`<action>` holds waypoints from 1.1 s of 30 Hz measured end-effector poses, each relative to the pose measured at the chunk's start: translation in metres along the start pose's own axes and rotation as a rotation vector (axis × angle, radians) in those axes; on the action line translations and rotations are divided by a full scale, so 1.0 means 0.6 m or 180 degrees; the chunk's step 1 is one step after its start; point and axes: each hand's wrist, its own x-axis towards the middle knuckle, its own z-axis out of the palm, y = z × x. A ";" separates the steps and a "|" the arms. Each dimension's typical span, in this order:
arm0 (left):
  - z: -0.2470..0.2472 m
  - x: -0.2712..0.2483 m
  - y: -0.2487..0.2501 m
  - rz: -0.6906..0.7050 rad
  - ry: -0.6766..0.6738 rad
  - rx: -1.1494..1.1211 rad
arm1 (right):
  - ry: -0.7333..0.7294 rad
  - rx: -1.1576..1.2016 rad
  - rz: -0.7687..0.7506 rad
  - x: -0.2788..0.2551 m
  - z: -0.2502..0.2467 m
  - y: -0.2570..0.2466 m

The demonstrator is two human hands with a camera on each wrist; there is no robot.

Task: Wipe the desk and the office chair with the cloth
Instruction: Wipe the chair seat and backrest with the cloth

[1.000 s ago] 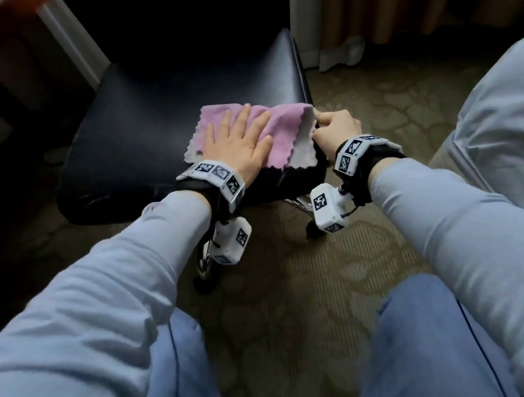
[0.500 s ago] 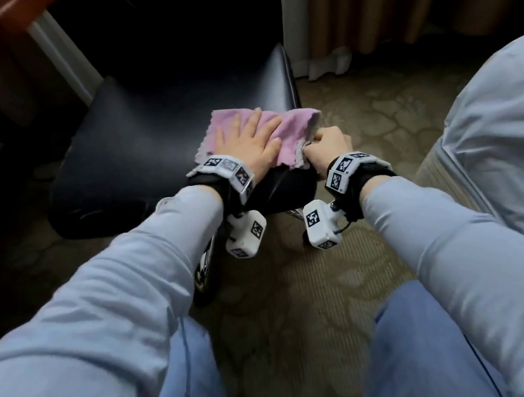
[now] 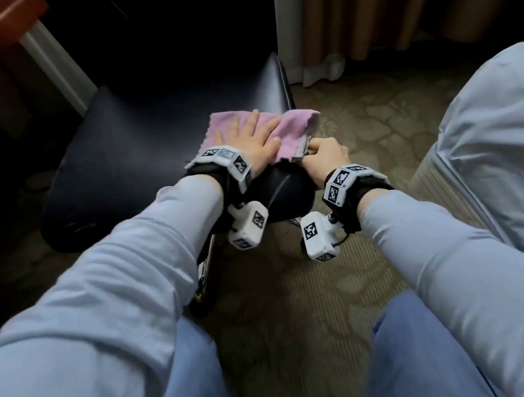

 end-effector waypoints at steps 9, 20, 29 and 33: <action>-0.011 -0.011 -0.231 -0.1388 0.0153 -0.0323 | -0.0090 -0.0040 -0.0024 0.004 -0.002 -0.002; -0.004 -0.016 -0.184 -0.0452 -0.0166 0.0152 | 0.0033 -0.0093 0.0054 0.012 -0.003 -0.005; 0.027 -0.050 -0.068 -0.0746 0.0234 -0.0075 | -0.0090 -0.0265 -0.0094 0.006 -0.011 -0.008; 0.033 -0.081 -0.018 -0.0157 0.0303 0.0065 | -0.0115 -0.0143 -0.0003 0.007 -0.012 -0.001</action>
